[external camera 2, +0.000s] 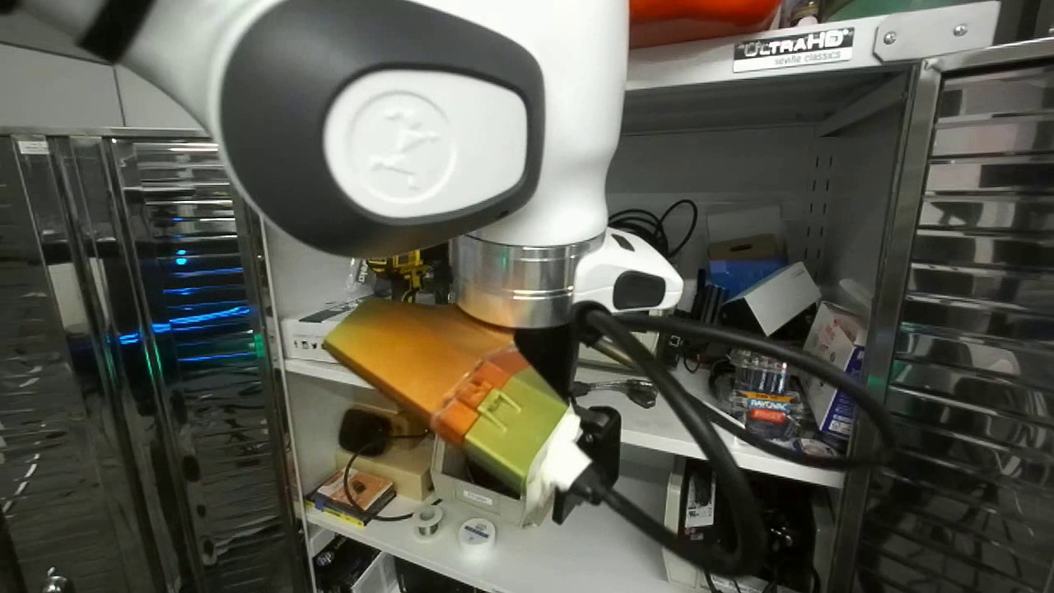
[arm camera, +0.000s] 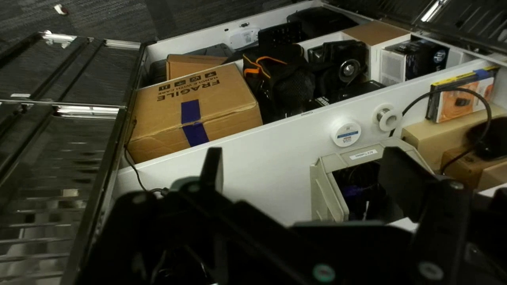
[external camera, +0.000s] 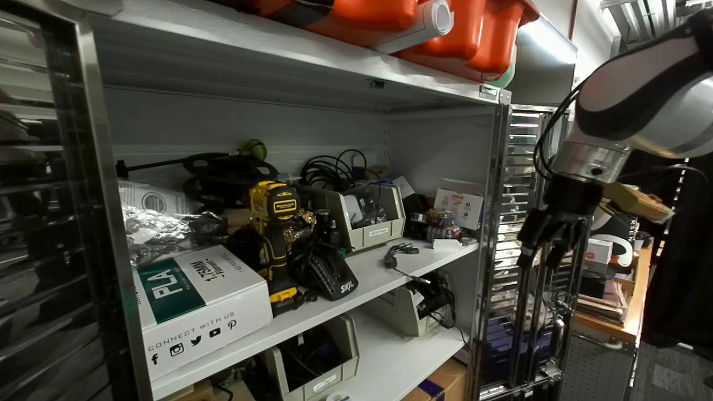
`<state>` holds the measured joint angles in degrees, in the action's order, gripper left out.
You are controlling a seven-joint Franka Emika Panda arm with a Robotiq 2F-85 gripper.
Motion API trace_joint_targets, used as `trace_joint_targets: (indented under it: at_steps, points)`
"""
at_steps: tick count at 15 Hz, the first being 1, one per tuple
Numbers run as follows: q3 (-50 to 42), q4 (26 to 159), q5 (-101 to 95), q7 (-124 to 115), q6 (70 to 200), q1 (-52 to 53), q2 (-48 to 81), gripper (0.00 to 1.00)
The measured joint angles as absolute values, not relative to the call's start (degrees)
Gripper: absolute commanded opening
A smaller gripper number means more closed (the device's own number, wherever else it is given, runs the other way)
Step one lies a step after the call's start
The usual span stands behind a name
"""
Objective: Pick up the black cable and put it in the box
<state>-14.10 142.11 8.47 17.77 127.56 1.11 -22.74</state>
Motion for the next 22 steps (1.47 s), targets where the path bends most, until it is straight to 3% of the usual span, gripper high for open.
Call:
trace_joint_targets:
  at_steps: [12,22]
  points:
    - [-5.62,116.75,13.6,13.49,128.14,1.81,2.01,1.0]
    - [-5.11,115.38,13.72,13.48,127.66,0.98,3.41,1.0]
